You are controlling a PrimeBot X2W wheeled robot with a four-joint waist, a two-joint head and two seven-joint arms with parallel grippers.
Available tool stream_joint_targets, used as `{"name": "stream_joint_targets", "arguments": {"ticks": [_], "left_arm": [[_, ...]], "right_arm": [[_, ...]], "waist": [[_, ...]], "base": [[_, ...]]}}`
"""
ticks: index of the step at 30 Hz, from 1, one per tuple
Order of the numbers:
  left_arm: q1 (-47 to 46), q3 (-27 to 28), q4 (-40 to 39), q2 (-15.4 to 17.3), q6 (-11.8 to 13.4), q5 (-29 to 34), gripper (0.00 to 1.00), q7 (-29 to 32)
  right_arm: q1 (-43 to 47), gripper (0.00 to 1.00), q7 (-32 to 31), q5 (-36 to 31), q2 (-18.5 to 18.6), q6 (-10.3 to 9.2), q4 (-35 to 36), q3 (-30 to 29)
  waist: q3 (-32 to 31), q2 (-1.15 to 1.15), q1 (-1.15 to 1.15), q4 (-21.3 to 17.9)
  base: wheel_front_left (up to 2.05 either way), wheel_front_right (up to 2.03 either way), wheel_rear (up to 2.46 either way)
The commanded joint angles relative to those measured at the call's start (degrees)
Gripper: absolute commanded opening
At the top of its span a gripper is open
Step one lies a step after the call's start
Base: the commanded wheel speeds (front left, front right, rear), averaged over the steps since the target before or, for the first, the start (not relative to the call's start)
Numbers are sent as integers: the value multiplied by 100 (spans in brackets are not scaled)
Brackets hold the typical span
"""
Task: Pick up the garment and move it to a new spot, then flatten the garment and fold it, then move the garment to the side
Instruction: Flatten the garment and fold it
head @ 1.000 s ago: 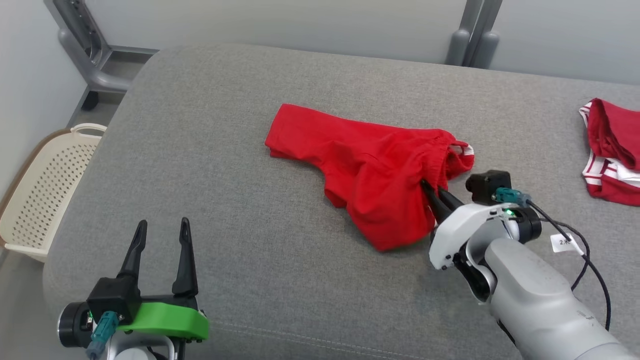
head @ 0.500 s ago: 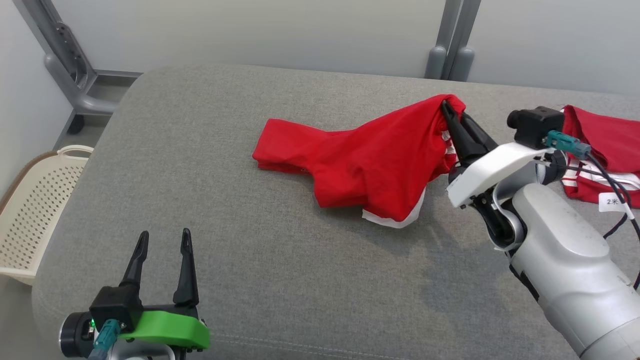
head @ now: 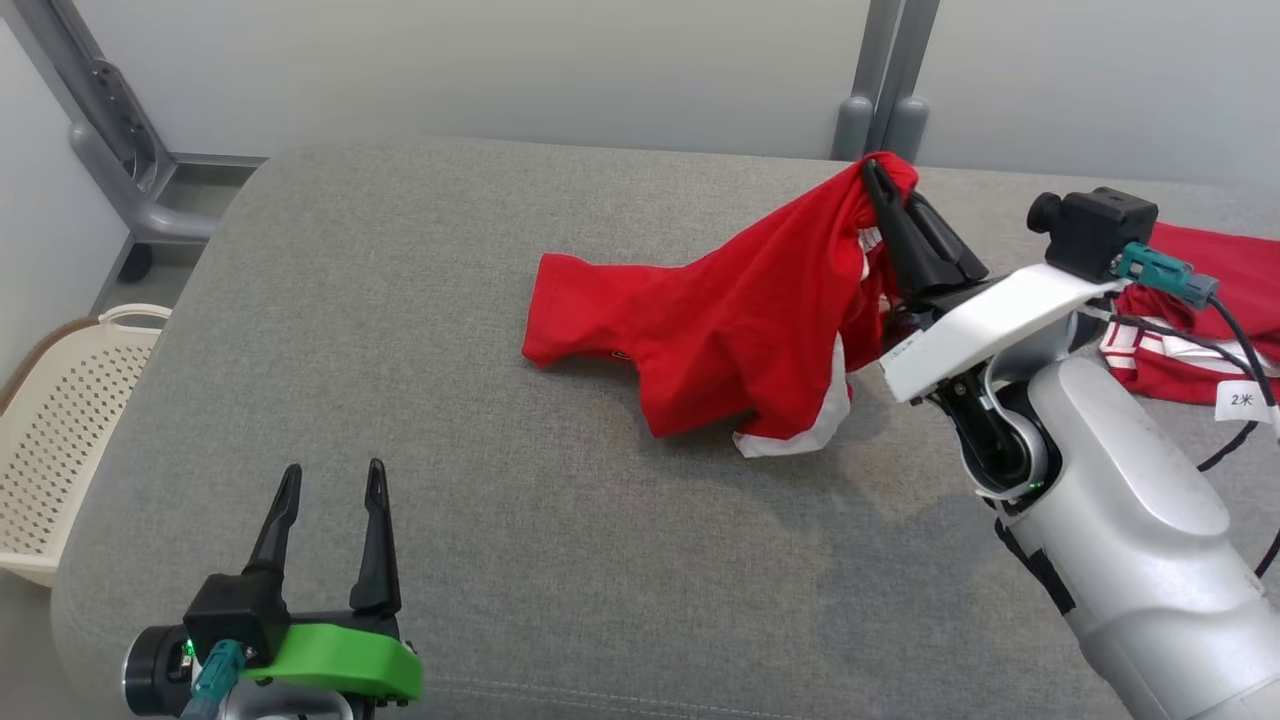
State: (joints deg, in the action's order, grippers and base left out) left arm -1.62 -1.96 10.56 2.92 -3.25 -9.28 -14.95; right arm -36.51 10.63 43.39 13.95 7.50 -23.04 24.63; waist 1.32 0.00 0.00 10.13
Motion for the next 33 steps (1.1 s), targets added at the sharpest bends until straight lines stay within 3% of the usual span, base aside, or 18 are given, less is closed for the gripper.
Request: {"name": "stream_joint_targets", "arguments": {"ticks": [1,9,14,23,24,25,26,33], "left_arm": [[56,-7,8,-1,18,4,100,-17],[8,-27,4,-1,38,-15,100,-17],[-88,-87,31,-1,21,-51,100,-17],[-268,-265,86,-1,0,-107,100,-17],[-281,-283,92,-1,-5,-111,100,-17],[-289,-299,95,-1,-4,-114,100,-17],[-291,-310,98,-1,-3,-122,100,-17],[-306,-384,109,-1,21,-146,100,-17]], "right_arm": [[118,0,-93,110,-46,-2,196,-48],[320,0,-308,-28,-27,-2,356,-413],[453,0,-424,-295,-21,-2,-336,-643],[199,0,45,-1155,-15,-2,-2117,-854],[174,22,90,-1181,-60,-2,-2243,-883],[137,85,144,-1258,-54,-2,-2349,-897],[106,100,192,-1301,-69,-2,-2423,-892],[77,100,439,-1714,-75,-2,-2409,-935]], "waist": [[6,0,0,13],[39,0,0,52],[120,0,0,111],[335,0,0,208],[348,0,0,206],[360,0,0,199],[372,0,0,183],[377,0,0,-3]], "base": [[0,0,0],[0,0,0],[0,0,0],[0,0,0],[0,0,0],[0,0,0],[0,0,0],[0,0,0]]}}
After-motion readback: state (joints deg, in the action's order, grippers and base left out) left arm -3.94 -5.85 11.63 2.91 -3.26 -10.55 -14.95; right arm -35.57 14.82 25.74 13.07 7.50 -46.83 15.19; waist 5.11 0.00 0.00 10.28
